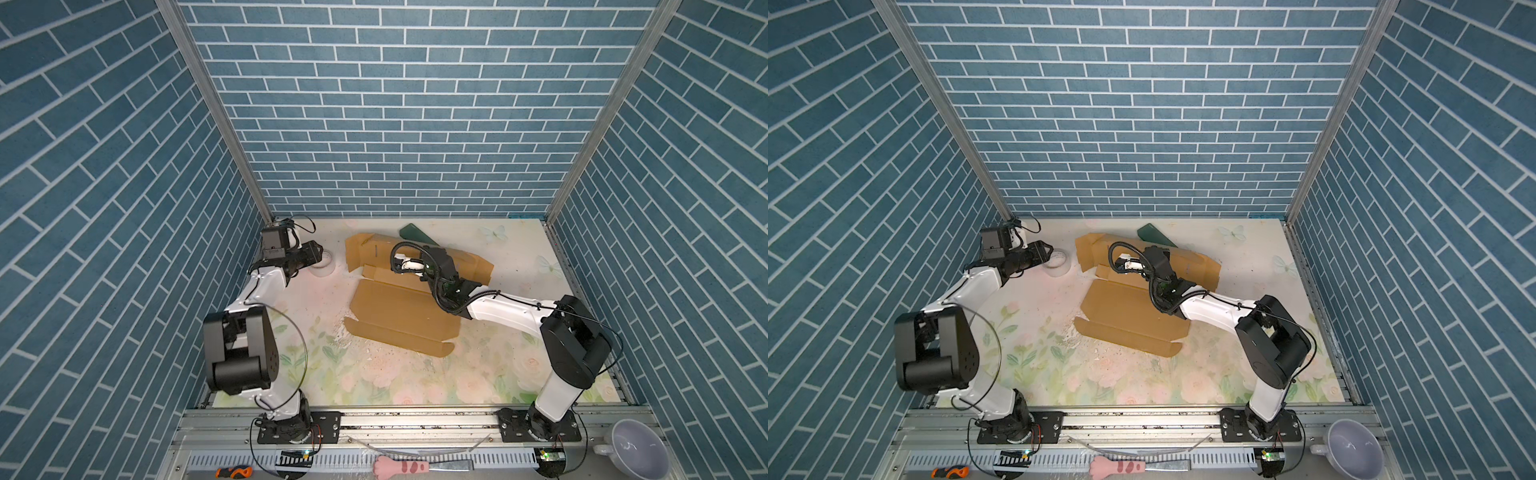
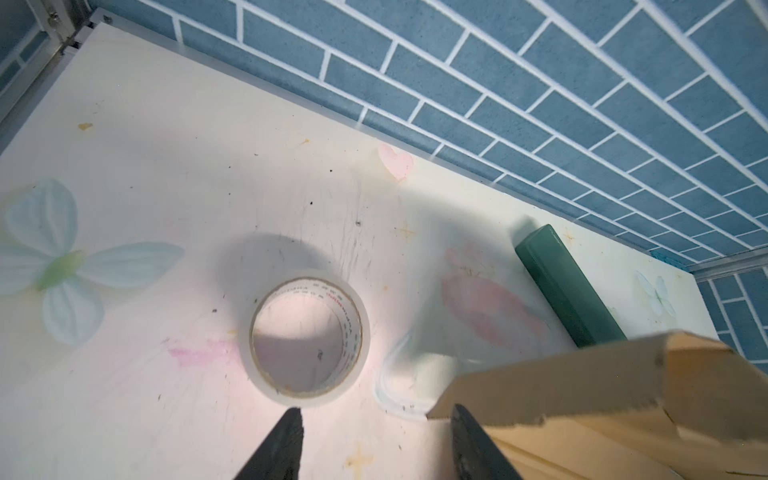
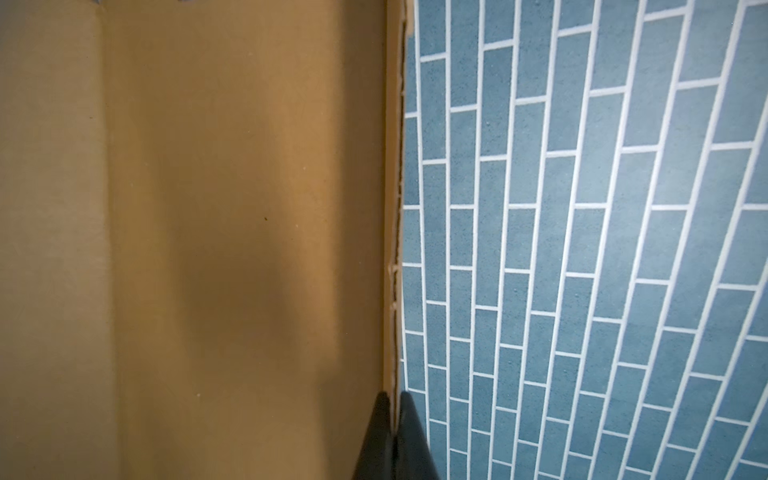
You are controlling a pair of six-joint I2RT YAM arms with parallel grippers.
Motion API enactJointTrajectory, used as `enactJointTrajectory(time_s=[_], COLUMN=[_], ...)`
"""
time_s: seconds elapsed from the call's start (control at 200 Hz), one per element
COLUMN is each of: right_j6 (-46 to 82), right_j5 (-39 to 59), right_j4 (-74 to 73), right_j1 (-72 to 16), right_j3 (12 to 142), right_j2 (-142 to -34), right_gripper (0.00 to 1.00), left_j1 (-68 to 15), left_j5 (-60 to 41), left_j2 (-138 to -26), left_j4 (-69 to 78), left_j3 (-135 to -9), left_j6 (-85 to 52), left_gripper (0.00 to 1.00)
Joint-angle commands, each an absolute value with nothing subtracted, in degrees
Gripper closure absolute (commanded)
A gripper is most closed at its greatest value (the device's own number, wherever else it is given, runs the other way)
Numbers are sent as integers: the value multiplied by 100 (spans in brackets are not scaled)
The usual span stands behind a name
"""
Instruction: Fold the paper box
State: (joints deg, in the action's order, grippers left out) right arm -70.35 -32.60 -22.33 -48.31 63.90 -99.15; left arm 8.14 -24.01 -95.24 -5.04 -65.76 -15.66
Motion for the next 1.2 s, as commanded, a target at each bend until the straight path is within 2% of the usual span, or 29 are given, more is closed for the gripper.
enactJointTrajectory(time_s=[0.0, 0.36, 0.565, 0.98, 1.195], right_j6=[-7356, -7393, -7472, -7453, -7420], right_j5=[-3056, -2838, -2825, -2944, -2928], right_j4=[-2482, -2593, -2500, -2346, -2122], right_j1=[-4834, -4834, -4907, -5081, -5107], right_j3=[6178, 6033, 6032, 6038, 6151], right_j2=[-9664, -9563, -9564, -9809, -9848], right_gripper=[100, 100, 100, 100, 100], left_j1=[619, 65, -9, -13, -215], left_j5=[-2807, -3023, -3006, -3152, -3407], left_j2=[-9962, -10846, -10695, -10597, -10685], left_j4=[-428, -1723, -2691, -3751, -3778], left_j3=[-7052, -7941, -8057, -8304, -8378], left_j6=[-1403, 227, 1248, 2161, 2296], left_gripper=[42, 38, 36, 33, 30])
